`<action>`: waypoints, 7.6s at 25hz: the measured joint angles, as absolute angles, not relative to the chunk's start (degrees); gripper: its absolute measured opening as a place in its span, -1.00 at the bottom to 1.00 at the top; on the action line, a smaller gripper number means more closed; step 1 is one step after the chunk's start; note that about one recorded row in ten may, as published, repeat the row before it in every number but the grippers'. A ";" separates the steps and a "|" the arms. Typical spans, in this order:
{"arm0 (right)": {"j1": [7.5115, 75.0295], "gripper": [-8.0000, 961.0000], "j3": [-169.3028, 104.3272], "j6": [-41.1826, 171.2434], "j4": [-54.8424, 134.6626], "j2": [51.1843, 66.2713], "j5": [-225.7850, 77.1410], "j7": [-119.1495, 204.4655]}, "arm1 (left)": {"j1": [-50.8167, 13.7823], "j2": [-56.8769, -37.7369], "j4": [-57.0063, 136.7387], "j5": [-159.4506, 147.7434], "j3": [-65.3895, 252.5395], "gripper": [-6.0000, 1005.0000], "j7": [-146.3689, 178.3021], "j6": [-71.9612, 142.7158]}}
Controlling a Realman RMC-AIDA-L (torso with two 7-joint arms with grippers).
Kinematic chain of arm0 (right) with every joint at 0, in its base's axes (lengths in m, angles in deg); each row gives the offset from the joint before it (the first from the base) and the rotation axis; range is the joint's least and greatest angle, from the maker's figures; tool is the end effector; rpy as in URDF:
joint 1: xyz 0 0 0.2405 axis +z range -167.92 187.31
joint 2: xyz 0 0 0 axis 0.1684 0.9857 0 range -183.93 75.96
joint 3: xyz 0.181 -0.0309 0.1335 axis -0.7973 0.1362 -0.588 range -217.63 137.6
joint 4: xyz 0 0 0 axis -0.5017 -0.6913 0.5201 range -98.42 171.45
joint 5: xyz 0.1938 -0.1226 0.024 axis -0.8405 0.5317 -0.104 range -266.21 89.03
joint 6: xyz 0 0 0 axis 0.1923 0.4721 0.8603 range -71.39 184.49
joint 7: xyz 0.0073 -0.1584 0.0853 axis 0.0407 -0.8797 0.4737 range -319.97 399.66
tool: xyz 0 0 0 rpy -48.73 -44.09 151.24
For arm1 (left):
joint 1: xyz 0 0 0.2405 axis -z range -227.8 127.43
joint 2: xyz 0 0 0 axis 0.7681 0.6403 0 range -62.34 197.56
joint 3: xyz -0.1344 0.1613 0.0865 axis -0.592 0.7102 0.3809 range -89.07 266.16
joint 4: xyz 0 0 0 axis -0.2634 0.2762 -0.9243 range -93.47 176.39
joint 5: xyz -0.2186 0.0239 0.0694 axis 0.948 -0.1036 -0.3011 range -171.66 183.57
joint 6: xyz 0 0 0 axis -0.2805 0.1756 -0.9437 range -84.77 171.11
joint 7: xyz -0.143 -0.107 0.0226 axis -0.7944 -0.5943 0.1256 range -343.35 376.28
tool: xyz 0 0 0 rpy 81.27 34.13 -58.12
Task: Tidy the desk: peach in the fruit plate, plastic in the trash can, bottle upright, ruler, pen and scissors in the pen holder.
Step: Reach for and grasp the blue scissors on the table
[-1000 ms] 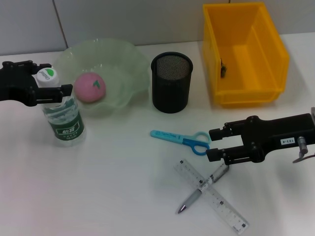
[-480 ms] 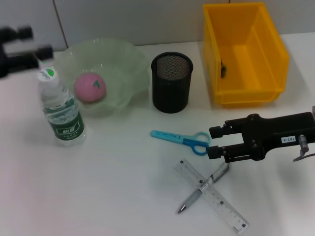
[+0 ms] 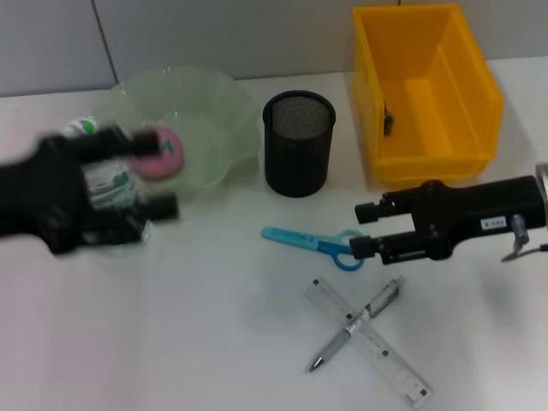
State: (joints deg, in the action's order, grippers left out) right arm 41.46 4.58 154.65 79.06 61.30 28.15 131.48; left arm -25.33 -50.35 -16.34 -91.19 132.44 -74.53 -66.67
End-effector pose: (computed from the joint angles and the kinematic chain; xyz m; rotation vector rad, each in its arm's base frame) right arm 0.2233 0.3374 0.0061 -2.9118 0.7311 0.6080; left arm -0.1702 0.3133 0.0646 -2.8225 -0.3514 -1.0476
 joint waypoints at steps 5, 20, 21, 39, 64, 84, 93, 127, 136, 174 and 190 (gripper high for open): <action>42.97 0.39 5.35 154.66 81.87 61.34 28.49 135.23 | -24.45 -50.49 -2.86 -93.03 136.02 0.62 -64.06 -64.17; 51.27 0.39 16.58 154.07 95.25 61.88 42.43 155.75 | -25.18 -50.78 13.57 -96.32 136.29 0.62 -46.80 -54.61; 52.58 0.39 16.61 154.07 95.07 62.05 44.35 156.48 | -25.31 -50.78 13.75 -96.57 136.29 0.62 -46.78 -54.42; 65.35 0.39 35.24 139.41 85.46 65.14 57.95 165.13 | -26.61 -50.77 16.18 -96.88 136.35 0.61 -46.98 -53.25; 70.57 0.33 38.21 130.88 73.04 65.50 57.95 163.18 | -26.41 -50.77 16.64 -96.87 136.35 0.59 -47.43 -53.05; 71.12 -0.02 40.40 126.97 69.73 65.74 57.56 162.60 | -26.36 -50.77 16.77 -96.79 136.35 0.58 -47.43 -52.89; 71.22 -0.03 40.40 126.27 69.12 65.81 57.41 162.29 | -26.25 -50.77 16.85 -96.68 136.35 0.58 -47.43 -52.88; 70.86 -0.29 43.37 124.40 68.31 65.77 55.10 162.50 | -26.10 -50.77 16.84 -96.43 136.11 0.56 -47.95 -52.96; 71.20 -0.33 43.39 124.76 68.29 65.58 55.21 162.85 | -26.10 -50.70 16.84 -96.43 135.99 0.55 -48.06 -52.91; 72.60 -0.38 44.01 125.89 67.62 65.73 56.52 165.68 | -25.40 -50.62 16.69 -96.34 135.82 0.53 -48.14 -53.10; 72.27 -0.43 44.00 125.13 67.05 65.71 56.51 165.62 | -25.61 -50.73 16.79 -96.35 135.98 0.52 -48.14 -53.10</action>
State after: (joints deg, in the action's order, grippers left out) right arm 72.27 44.00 125.13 67.05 65.71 56.51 165.62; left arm -25.61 -50.73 16.79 -96.35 135.98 -48.14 -53.10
